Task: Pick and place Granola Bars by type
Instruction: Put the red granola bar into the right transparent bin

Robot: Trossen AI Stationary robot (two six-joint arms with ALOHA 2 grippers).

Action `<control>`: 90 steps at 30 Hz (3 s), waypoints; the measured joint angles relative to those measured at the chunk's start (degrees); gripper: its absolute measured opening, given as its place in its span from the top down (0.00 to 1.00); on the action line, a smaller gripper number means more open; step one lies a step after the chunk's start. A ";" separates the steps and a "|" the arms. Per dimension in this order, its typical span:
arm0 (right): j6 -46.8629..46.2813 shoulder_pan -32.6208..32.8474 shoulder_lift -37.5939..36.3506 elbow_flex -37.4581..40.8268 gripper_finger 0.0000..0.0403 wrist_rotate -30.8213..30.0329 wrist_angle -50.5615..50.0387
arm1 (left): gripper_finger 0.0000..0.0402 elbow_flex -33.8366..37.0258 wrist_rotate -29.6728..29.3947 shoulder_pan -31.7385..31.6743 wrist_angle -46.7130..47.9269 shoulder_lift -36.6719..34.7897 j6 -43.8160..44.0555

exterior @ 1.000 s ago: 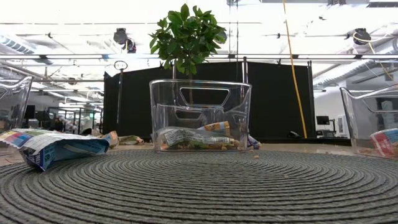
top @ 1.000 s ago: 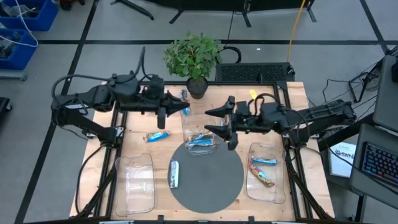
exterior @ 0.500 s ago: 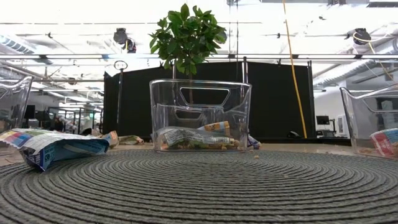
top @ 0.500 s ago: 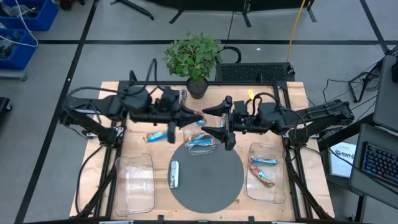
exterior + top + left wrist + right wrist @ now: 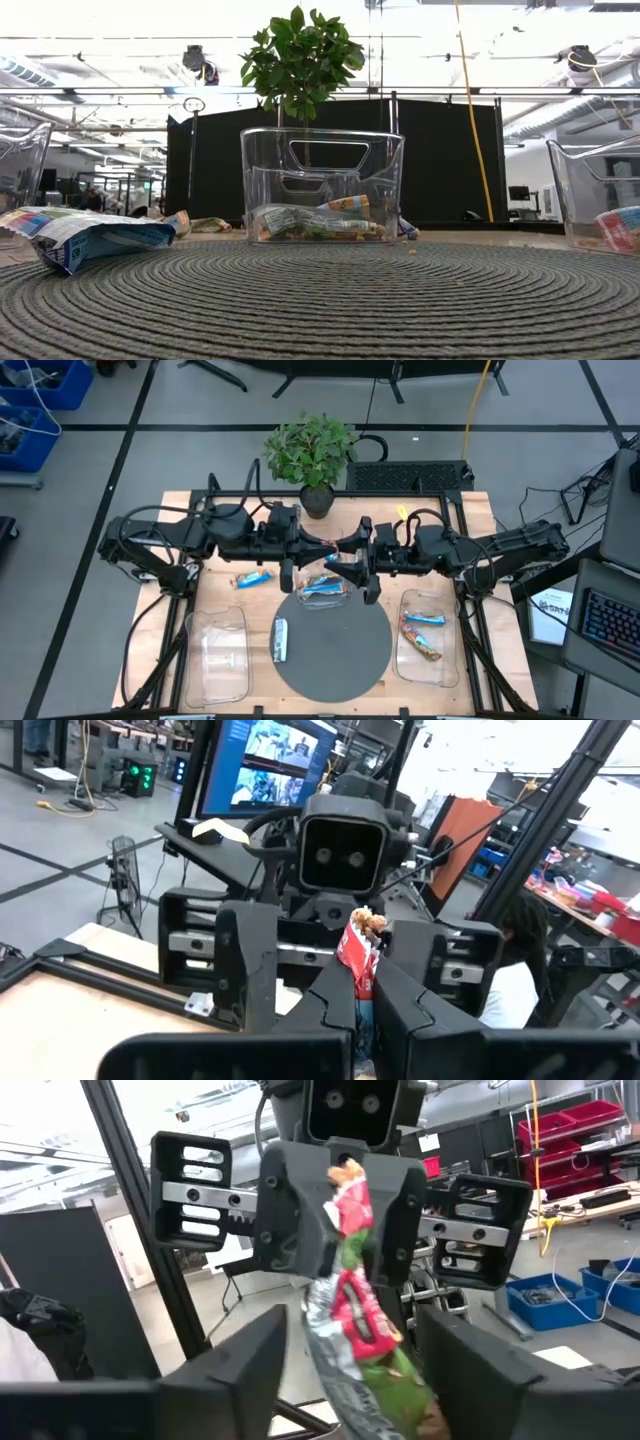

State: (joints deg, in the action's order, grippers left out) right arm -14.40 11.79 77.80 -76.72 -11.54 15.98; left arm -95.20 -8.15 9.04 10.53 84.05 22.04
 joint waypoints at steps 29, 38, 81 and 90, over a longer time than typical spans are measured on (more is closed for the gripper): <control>4.56 0.91 -6.56 0.12 0.99 -3.28 -8.31 | 0.32 -0.03 1.86 -0.71 2.62 -2.63 -7.64; 1.28 5.09 -16.43 0.08 0.99 -9.67 -28.86 | 0.02 -0.09 3.18 -3.49 19.18 -7.04 -7.34; -57.35 28.54 -15.55 23.56 1.00 5.51 -69.48 | 0.10 31.00 5.83 -4.99 19.81 -7.45 -0.47; -59.96 29.95 -12.36 28.86 1.00 7.34 -65.14 | 0.10 35.89 6.43 -4.50 10.05 -7.48 -0.43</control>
State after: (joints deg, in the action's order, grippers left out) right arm -74.37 41.74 65.44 -47.86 -4.20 -49.16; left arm -59.31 -1.72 4.54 20.58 76.58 21.60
